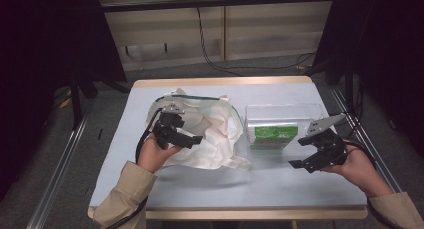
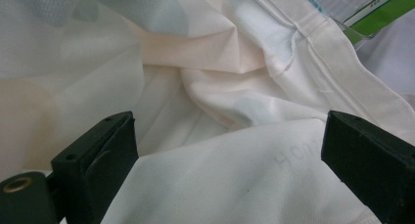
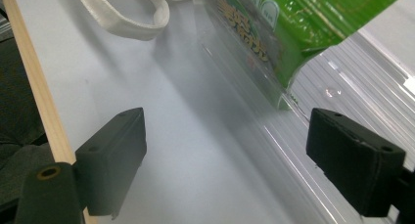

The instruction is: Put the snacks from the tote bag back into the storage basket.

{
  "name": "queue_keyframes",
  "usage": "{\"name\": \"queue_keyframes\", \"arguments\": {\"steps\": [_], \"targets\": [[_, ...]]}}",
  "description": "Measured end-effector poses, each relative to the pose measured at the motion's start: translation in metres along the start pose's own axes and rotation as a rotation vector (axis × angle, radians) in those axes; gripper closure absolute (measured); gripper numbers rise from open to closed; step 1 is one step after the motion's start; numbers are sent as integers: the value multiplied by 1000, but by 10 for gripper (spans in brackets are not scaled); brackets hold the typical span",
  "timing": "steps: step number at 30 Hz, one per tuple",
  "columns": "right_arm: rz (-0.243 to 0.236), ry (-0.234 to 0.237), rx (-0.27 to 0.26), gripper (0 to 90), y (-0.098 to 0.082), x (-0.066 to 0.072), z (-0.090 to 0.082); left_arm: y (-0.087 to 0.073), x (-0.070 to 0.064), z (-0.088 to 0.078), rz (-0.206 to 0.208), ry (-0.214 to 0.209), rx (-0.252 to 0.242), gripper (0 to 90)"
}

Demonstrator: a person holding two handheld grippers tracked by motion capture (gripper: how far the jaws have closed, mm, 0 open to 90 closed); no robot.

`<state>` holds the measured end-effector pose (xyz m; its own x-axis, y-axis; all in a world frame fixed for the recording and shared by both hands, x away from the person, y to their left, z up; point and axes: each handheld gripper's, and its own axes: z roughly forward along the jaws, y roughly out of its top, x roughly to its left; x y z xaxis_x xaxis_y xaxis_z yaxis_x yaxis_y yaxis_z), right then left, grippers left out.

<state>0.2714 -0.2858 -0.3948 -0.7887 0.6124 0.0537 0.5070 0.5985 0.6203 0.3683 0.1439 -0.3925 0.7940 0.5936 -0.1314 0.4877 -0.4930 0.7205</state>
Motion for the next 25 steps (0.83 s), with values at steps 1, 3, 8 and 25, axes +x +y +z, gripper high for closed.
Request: {"name": "queue_keyframes", "arguments": {"steps": [1,3,8,25], "targets": [[7,1,1,149,-1,1,1,0,0,0,-1,2,0,65],[6,3,-6,149,-4,2,2,0,0,0,1,1,5,65],[11,-7,-13,141,-9,5,5,0,-1,1,-1,1,5,65],[42,-30,-40,105,-29,11,16,0,-2,2,6,1,8,65]]}}
